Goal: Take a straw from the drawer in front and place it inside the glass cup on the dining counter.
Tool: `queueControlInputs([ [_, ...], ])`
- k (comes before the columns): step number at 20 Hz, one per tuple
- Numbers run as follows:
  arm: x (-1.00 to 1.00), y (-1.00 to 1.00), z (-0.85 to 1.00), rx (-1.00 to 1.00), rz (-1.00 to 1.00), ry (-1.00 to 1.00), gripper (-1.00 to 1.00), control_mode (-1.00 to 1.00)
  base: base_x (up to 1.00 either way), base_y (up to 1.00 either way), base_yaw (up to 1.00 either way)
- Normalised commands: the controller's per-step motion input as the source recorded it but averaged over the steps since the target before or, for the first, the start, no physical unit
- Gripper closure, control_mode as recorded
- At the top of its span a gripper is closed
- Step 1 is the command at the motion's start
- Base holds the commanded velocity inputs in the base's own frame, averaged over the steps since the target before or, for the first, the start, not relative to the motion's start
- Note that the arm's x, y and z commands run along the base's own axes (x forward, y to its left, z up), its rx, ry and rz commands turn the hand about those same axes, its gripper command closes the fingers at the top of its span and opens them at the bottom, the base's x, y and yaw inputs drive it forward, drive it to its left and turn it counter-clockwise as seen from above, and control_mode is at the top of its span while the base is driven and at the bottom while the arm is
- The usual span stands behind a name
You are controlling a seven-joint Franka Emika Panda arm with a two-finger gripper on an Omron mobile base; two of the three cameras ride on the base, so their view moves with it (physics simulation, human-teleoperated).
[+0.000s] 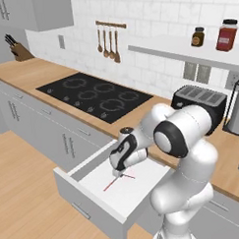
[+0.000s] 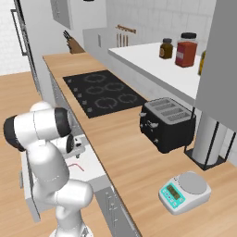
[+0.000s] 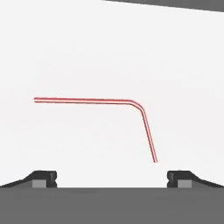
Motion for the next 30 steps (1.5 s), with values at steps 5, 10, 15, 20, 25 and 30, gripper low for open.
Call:
queueControlInputs([
  [5,0.07,0.0,-0.5,0.0,0.13,0.03,-1.0,-1.0,0.0,0.0,0.0],
  [10,0.14,0.0,-0.36,0.0,0.11,0.0,-1.0,-1.0,0.0,0.0,0.0],
  [15,0.42,0.0,-0.17,0.0,0.08,0.0,-1.0,-1.0,0.0,0.0,0.0],
  [20,0.35,0.0,-0.31,0.0,0.06,0.02,-1.0,-1.0,0.0,0.0,0.0],
  [25,0.01,0.0,-0.41,0.0,0.01,0.04,-1.0,-1.0,0.0,0.0,0.0],
  [30,0.0,0.0,-0.48,0.0,0.0,0.04,-1.0,-1.0,0.0,0.0,0.0],
])
